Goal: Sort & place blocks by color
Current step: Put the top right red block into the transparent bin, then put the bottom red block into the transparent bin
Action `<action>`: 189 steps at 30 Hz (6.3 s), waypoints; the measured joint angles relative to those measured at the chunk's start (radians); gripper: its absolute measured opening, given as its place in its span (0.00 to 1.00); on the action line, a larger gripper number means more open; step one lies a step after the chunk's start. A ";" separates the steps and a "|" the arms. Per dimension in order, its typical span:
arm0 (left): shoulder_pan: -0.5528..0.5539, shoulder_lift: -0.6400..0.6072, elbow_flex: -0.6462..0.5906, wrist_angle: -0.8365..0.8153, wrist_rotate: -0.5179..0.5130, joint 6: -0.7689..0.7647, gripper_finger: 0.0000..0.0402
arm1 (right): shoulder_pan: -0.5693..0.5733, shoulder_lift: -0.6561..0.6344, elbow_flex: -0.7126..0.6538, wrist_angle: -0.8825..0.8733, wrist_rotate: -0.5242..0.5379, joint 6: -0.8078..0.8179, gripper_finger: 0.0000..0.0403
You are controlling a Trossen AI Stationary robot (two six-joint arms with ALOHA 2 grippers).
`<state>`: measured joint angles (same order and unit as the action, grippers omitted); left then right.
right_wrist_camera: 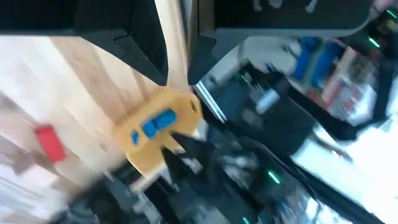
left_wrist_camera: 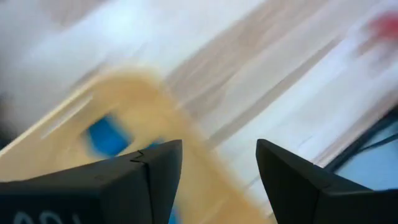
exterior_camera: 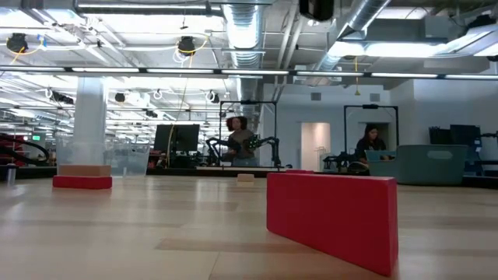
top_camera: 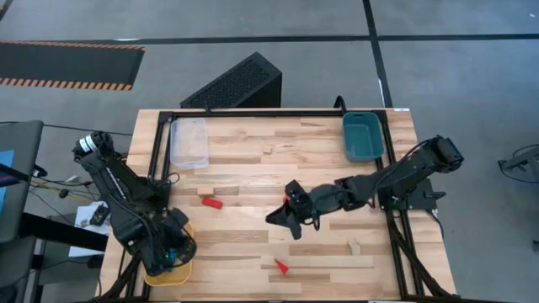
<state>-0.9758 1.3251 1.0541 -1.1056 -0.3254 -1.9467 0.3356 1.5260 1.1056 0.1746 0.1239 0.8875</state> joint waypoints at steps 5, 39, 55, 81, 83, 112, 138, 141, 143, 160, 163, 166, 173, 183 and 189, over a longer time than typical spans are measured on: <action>0.087 0.001 0.004 0.160 -0.243 0.064 0.48 | -0.050 -0.092 -0.002 -0.204 -0.067 -0.077 0.22; 1.110 0.006 0.004 0.603 0.328 1.835 0.48 | -0.156 -0.191 0.000 -1.107 0.235 0.257 0.22; 1.184 0.207 0.004 1.108 0.537 2.091 0.48 | -0.401 -0.208 0.002 -1.056 0.162 0.044 0.22; 1.131 0.549 0.017 1.406 0.598 2.076 0.48 | -0.567 -0.468 0.001 -1.151 0.035 -0.207 0.60; 1.121 0.568 0.024 1.408 0.629 2.079 0.48 | -0.546 -0.461 0.001 -1.158 0.036 -0.207 0.62; 1.061 0.739 0.030 1.380 0.534 2.215 0.46 | -0.262 -0.329 0.000 -1.192 0.033 0.023 0.63; 1.216 0.226 0.031 0.577 0.141 1.705 0.27 | -0.284 -0.330 0.000 -1.180 0.069 -0.058 0.63; 1.283 0.130 0.031 0.411 0.048 1.664 0.28 | -0.300 -0.330 0.000 -1.169 0.070 -0.058 0.63; 1.334 0.078 0.030 0.323 -0.001 1.642 0.29 | -0.304 -0.330 0.000 -1.154 0.081 -0.058 0.63; 1.621 -0.039 -0.283 0.227 0.042 1.460 0.29 | -0.272 -0.329 0.000 -1.100 0.093 -0.050 0.63; 1.628 -0.039 -0.307 0.233 0.045 1.427 0.30 | -0.279 -0.329 0.000 -1.099 0.131 -0.050 0.63; 1.638 -0.039 -0.323 0.233 0.045 1.401 0.33 | -0.280 -0.323 0.000 -1.098 0.199 -0.050 0.63; 1.669 -0.039 -0.326 0.237 0.045 1.411 0.46 | -0.279 -0.249 0.000 -1.059 0.232 -0.049 0.63; 1.665 -0.072 -0.309 0.246 0.110 1.503 0.54 | -0.276 -0.063 0.000 -1.010 0.018 -0.057 0.63; 1.579 -0.185 -0.276 0.387 0.187 1.465 0.55 | -0.256 0.012 0.000 -0.883 -0.091 -0.097 0.63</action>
<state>0.6036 1.1401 0.7784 -0.7189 -0.1386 -0.4815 0.0792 1.5379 1.1061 -0.7082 0.0328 0.7901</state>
